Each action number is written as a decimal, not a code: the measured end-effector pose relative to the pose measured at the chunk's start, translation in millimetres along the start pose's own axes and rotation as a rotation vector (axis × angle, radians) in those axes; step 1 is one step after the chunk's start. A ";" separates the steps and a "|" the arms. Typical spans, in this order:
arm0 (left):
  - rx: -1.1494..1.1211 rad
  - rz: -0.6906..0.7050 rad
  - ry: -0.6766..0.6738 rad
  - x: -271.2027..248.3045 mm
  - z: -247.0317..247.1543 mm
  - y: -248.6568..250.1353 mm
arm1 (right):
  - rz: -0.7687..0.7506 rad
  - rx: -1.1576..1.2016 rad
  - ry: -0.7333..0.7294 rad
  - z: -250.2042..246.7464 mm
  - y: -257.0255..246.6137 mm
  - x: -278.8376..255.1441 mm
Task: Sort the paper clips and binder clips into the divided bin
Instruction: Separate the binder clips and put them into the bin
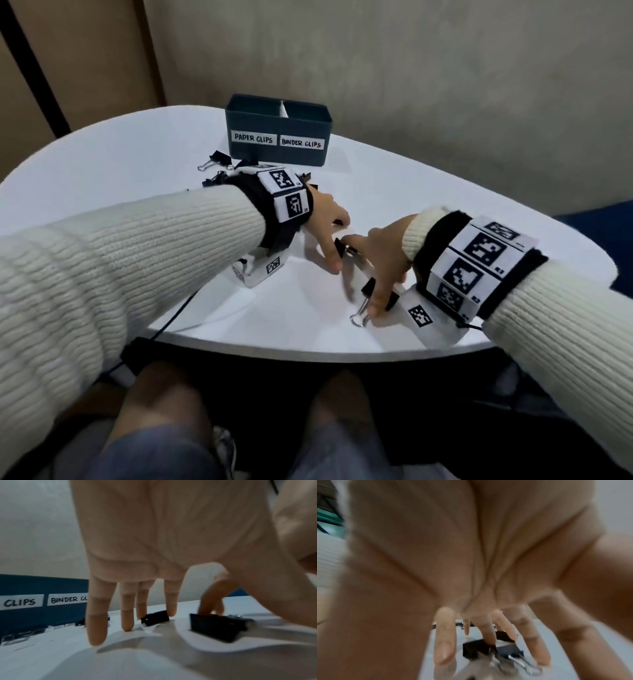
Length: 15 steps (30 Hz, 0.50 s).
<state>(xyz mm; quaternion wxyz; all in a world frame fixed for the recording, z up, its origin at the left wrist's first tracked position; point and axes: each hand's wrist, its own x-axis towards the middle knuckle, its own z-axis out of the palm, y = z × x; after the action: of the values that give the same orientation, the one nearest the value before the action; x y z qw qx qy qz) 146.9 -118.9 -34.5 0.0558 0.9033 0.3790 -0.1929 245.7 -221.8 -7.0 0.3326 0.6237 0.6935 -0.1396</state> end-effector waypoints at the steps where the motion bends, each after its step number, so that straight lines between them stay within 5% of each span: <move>1: 0.006 0.007 0.025 -2.1 0.7 4.3 | 0.012 0.028 0.013 3.6 0.8 2.6; 7: -0.086 -0.030 0.127 -18.0 -2.2 26.9 | 0.054 0.395 0.167 5.3 10.2 21.9; 15: -0.221 -0.054 0.125 -11.6 2.7 15.2 | 0.020 0.446 0.123 -5.3 13.1 29.7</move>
<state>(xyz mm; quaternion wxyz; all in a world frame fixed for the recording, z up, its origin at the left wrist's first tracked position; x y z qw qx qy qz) 149.3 -138.0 -33.1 0.1259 0.8914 0.4250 -0.0947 256.8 -193.3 -19.0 0.1453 0.6958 0.6583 -0.2478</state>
